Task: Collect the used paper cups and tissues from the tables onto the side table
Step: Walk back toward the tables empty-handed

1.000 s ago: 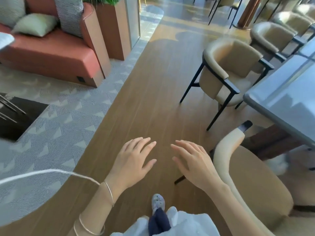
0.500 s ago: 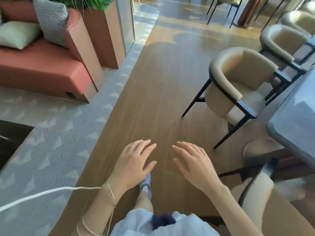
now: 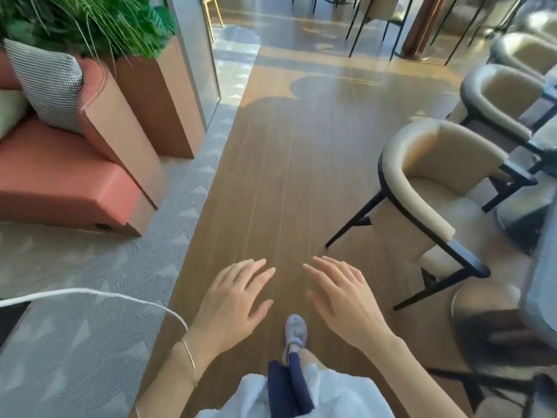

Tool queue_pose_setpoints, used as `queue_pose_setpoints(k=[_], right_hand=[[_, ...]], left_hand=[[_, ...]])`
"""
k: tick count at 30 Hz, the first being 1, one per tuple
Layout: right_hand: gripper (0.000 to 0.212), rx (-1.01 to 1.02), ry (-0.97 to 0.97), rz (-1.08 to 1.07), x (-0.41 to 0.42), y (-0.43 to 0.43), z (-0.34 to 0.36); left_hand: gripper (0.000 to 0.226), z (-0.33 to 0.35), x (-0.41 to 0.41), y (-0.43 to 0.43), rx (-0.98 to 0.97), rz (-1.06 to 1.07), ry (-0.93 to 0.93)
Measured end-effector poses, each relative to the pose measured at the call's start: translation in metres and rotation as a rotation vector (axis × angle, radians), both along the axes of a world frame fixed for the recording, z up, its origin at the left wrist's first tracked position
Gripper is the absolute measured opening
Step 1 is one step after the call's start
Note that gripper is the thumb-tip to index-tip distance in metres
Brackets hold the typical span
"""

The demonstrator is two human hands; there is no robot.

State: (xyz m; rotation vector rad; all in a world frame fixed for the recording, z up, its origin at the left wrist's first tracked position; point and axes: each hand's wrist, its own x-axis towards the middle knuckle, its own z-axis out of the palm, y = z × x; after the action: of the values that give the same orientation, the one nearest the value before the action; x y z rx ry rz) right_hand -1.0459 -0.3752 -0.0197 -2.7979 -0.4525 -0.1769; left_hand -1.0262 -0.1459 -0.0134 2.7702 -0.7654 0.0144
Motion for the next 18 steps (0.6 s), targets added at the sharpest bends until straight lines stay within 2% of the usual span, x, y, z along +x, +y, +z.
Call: queue_pose_setpoints(k=[7, 14, 18], right_hand=[[0.045, -0.003, 0.067, 0.015, 0.138, -0.021, -0.025], [0.05, 0.021, 0.041, 0.027, 0.319, -0.053, 0.003], [0.05, 0.009, 0.037, 0.024, 0.398, -0.068, 0.011]], left_hand=[[0.049, -0.022, 0.141, -0.023, 0.007, 0.014, 0.054], [0.047, 0.009, 0.311, -0.059, -0.084, 0.001, -0.037], [0.048, 0.009, 0.382, -0.07, -0.091, 0.03, -0.021]])
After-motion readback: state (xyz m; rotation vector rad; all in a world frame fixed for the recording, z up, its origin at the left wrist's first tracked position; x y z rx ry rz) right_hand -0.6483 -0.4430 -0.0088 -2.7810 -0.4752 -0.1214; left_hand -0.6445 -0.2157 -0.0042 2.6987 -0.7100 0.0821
